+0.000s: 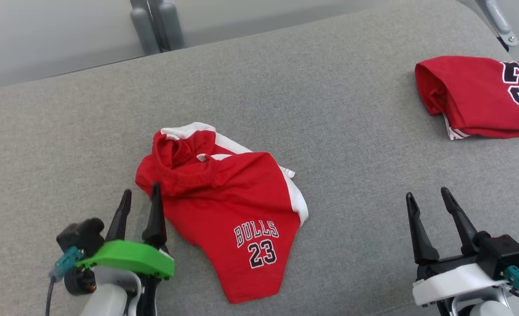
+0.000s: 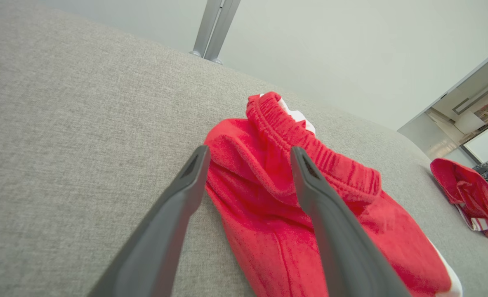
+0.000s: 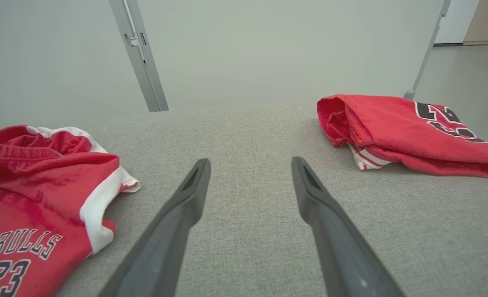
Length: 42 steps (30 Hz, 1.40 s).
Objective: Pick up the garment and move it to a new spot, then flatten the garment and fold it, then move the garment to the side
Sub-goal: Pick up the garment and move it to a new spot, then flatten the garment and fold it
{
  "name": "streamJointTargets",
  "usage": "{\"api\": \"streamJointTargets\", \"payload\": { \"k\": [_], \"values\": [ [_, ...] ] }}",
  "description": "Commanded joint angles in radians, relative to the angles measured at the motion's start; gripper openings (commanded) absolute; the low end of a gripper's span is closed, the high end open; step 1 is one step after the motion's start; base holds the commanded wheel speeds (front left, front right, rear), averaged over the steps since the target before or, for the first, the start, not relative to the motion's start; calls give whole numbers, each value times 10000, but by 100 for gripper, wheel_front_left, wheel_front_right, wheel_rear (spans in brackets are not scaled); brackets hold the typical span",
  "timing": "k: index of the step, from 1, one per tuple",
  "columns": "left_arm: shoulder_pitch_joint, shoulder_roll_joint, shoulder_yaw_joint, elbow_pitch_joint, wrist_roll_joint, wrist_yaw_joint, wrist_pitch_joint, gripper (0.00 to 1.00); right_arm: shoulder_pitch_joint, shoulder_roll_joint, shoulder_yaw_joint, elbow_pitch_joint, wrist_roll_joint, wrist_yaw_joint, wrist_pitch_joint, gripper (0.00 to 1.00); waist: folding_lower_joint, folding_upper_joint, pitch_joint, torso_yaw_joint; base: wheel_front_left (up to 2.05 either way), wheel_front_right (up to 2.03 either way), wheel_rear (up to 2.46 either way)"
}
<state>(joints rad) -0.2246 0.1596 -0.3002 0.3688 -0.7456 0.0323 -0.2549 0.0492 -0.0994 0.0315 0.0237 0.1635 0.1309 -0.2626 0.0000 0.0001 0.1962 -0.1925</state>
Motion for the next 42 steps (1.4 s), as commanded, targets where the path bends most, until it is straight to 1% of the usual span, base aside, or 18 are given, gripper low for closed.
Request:
{"api": "streamJointTargets", "payload": {
  "k": [1,2,3,4,5,9,12,14,17,19,22,29,38,40,42],
  "values": [
    [546,146,178,-270,639,259,-96,100,240,-109,-129,-67,-119,-3,-30,100,0,-1,-808,633,0,0,0],
    [752,152,361,-674,1157,379,-114,100,299,-165,-233,-102,-140,-3,-30,100,0,-1,-940,732,0,0,0],
    [1161,23,609,-1176,1704,496,-105,100,369,-210,-321,-145,-187,-3,-30,100,0,-1,-1076,849,0,0,0],
    [1596,-153,851,-1516,2044,556,-100,100,441,-249,-432,-174,-222,-3,-30,100,0,-1,-1191,960,0,0,0],
    [2106,-248,1082,-1889,2654,564,-93,100,535,-289,-563,-203,-242,-3,-30,100,0,-1,-1345,1099,0,0,0],
    [3529,-523,1828,-2909,4195,217,-99,100,874,-391,-888,-293,-427,-3,-30,100,0,-1,-1815,1518,0,0,0],
    [4317,-759,2282,-3242,4874,-59,-99,100,1071,-367,-1116,-283,-547,-3,-30,100,0,-1,-1964,1808,0,0,0],
    [4661,-869,2625,-3426,5201,-342,-102,100,1240,-296,-1192,-185,-601,-3,-28,100,0,-1,-2065,1993,0,0,0],
    [4923,-990,2941,-3437,5450,-818,-102,100,1410,-214,-1222,-1,-614,-3,-28,100,0,-1,-2192,2153,0,0,0],
    [5019,-1023,3092,-3417,5528,-1049,-103,100,1508,-148,-1189,117,-633,-3,-30,100,0,-1,-2258,2200,0,0,0],
    [5075,-1068,3207,-3328,5633,-1255,-103,100,1543,-12,-1135,266,-646,-3,-30,100,0,-1,-2311,2204,0,0,0],
    [4909,-1089,3165,-3080,5577,-1451,-104,100,1386,110,-925,405,-614,-3,-30,100,0,-1,-2277,2194,0,0,0],
    [4778,-1092,3209,-3007,5576,-1501,-104,100,1262,124,-843,496,-547,-3,-30,100,0,-1,-2170,2206,0,0,0],
    [4631,-1092,3057,-3105,5998,-1504,-104,100,1171,129,-812,482,-526,-3,-30,100,0,-1,-2108,2104,0,0,0],
    [4245,-1097,2693,-3358,5872,-1458,-104,100,1085,116,-791,429,-511,-3,-30,100,0,-1,-2024,2013,0,0,0]
  ]
}}
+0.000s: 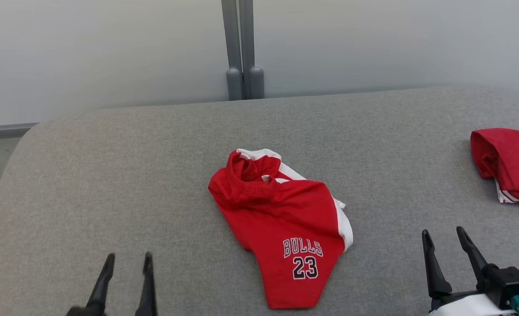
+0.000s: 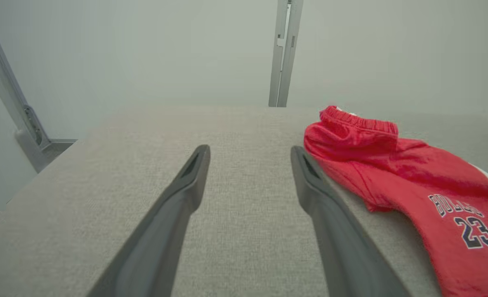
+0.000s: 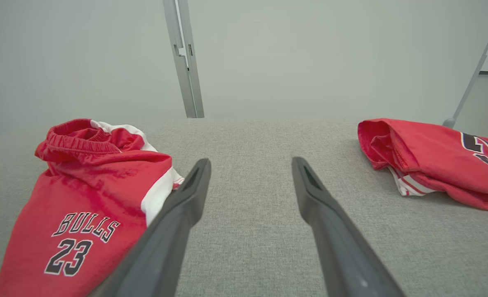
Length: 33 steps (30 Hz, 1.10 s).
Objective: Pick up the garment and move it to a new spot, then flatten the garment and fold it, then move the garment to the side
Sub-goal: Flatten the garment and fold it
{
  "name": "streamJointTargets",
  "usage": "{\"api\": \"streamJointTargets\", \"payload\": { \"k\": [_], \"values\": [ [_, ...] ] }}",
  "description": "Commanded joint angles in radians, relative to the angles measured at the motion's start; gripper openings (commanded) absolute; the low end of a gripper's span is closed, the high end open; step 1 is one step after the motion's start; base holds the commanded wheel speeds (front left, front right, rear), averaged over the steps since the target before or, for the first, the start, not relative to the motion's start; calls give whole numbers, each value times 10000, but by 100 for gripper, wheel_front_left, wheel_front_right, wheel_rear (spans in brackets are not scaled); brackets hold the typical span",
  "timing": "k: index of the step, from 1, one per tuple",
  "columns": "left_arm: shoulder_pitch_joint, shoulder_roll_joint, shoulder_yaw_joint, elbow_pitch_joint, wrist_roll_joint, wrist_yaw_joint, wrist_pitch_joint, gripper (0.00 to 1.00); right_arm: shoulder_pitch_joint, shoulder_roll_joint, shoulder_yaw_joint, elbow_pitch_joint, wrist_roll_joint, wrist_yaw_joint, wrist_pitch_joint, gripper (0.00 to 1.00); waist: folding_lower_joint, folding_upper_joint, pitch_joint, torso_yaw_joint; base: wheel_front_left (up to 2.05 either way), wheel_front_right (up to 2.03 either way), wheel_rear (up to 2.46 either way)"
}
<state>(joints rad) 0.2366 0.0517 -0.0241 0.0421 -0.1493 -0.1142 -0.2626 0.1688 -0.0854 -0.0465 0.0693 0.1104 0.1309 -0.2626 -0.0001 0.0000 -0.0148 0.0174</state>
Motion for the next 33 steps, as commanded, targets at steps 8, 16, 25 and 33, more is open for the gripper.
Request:
{"api": "streamJointTargets", "payload": {
  "k": [8,16,25,33],
  "values": [
    [-3945,3,-2907,756,-272,467,689,100,-1028,-86,680,-331,167,-3,-28,100,1,0,1214,-988,0,0,0],
    [-7573,18,-5087,4339,-1387,1067,3599,100,-1779,110,1141,-166,443,-3,-30,100,1,0,2051,-2291,0,0,0],
    [-8644,113,-5419,7129,-1413,1961,4966,76,-1565,271,860,-114,403,-3,-30,100,1,0,1950,-2756,0,0,0],
    [-8534,124,-5370,7188,-1867,1656,5071,0,-1330,301,641,-190,312,-3,-30,100,1,0,1735,-2325,0,0,0]
  ]
}}
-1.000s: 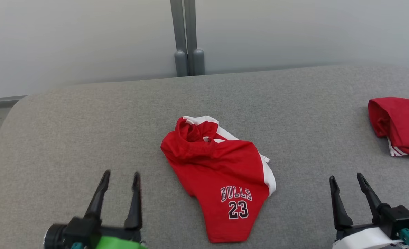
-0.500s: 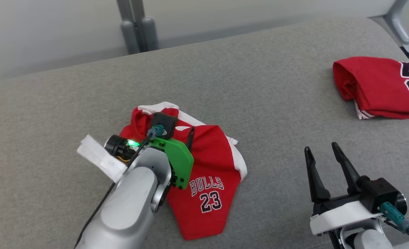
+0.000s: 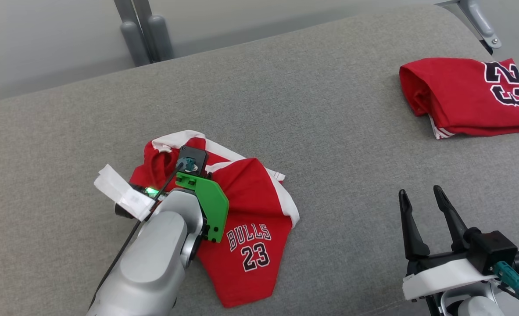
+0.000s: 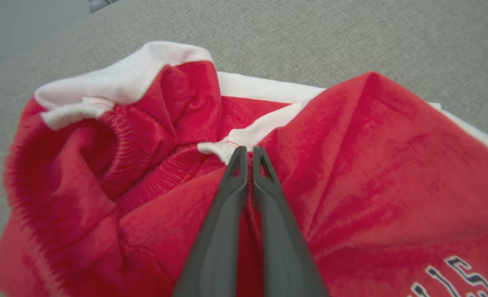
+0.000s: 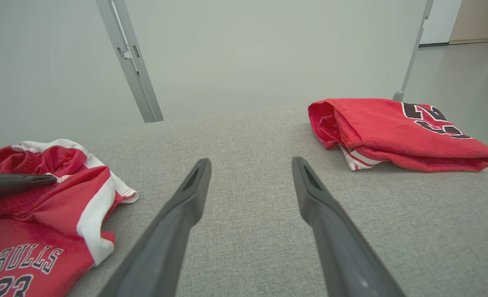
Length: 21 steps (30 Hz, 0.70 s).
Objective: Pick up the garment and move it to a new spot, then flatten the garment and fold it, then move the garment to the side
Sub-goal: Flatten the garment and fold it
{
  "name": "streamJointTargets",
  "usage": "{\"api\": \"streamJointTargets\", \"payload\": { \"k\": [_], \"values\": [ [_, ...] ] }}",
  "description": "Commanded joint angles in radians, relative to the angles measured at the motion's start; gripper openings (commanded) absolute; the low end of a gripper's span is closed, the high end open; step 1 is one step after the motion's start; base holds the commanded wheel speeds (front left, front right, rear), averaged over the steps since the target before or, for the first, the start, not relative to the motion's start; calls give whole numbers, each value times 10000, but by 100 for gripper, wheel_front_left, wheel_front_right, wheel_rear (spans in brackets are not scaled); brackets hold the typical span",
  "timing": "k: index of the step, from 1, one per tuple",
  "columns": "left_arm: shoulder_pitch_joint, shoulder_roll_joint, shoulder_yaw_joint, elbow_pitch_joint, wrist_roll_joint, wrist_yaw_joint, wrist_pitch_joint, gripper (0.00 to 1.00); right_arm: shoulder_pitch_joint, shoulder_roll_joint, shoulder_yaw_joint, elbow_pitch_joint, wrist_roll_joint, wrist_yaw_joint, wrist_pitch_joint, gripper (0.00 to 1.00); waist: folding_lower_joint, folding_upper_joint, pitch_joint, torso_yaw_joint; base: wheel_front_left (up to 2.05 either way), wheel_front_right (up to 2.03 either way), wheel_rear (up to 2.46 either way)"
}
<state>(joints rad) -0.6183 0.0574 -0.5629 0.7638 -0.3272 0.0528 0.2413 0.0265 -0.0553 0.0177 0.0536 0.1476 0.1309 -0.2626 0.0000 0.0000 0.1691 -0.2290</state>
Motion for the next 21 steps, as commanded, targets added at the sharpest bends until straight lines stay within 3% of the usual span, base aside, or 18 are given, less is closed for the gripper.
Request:
{"api": "streamJointTargets", "payload": {
  "k": [1,8,13,21],
  "values": [
    [34,63,35,-86,-142,-27,61,0,98,1,6,-39,-64,-3,-30,100,0,0,-127,176,0,0,0],
    [389,112,74,-574,-398,-50,265,0,67,13,7,-3,-63,-3,-30,100,0,0,-200,295,0,0,0],
    [423,61,289,-1402,-729,7,-290,0,192,18,-37,47,-18,-3,-30,100,0,0,-263,265,0,0,0],
    [-676,-8,697,-2682,-822,482,-1346,0,97,22,-23,81,4,-3,-30,100,0,0,-412,32,0,0,0]
  ]
}}
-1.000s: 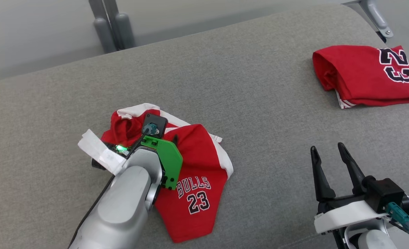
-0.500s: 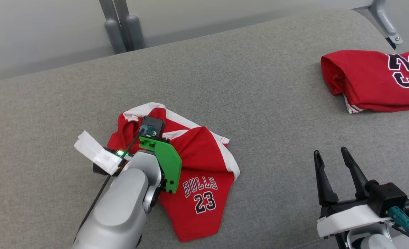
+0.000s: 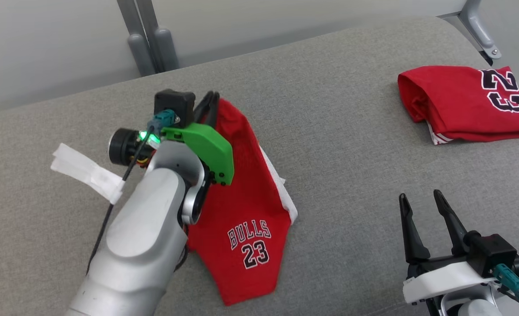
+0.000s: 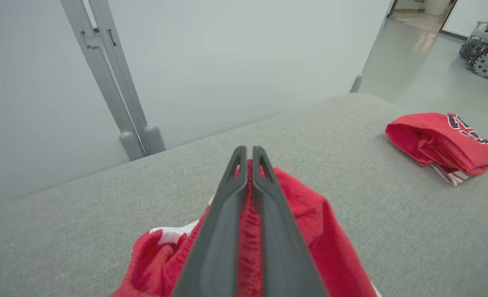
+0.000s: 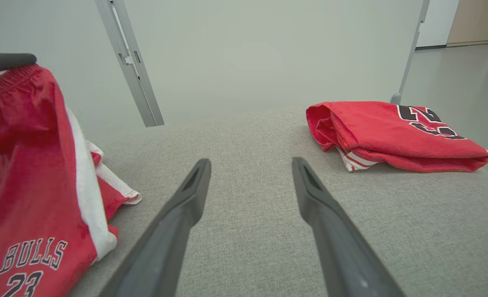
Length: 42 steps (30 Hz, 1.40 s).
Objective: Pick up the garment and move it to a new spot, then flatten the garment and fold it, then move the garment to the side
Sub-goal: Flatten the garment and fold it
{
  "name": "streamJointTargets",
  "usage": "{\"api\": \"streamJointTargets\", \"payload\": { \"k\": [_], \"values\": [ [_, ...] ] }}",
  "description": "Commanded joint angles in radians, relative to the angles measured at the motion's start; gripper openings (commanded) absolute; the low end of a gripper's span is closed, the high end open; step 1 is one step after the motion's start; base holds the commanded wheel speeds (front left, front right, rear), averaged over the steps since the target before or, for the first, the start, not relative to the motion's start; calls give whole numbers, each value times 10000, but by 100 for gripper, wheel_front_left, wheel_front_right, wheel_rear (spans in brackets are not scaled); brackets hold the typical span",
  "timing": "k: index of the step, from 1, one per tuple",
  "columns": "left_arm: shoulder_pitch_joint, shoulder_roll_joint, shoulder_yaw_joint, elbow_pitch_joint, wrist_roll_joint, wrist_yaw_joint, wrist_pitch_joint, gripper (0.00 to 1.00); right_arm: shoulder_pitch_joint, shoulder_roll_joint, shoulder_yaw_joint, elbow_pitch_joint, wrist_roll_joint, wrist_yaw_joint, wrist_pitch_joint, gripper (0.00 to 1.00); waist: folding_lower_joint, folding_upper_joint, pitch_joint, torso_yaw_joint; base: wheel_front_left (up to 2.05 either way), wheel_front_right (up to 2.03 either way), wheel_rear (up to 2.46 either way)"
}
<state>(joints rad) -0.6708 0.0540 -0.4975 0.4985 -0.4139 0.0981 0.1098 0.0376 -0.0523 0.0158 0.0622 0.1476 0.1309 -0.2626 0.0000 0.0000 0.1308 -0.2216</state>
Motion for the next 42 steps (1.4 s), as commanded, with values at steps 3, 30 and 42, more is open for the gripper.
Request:
{"api": "streamJointTargets", "payload": {
  "k": [3,30,42],
  "values": [
    [-582,5,226,-299,-112,210,-695,0,2,-47,-61,0,19,-3,-30,100,0,0,-105,-104,0,0,0],
    [6556,2526,-3307,-2397,-2779,-2272,-3673,0,1257,-87,-698,56,-96,-3,-30,100,0,0,-1236,1566,0,0,0],
    [7250,1795,-831,-2497,-927,-2292,-3756,3,1239,-187,-600,152,-189,-3,-30,100,0,0,-1351,2094,0,0,0]
  ]
}}
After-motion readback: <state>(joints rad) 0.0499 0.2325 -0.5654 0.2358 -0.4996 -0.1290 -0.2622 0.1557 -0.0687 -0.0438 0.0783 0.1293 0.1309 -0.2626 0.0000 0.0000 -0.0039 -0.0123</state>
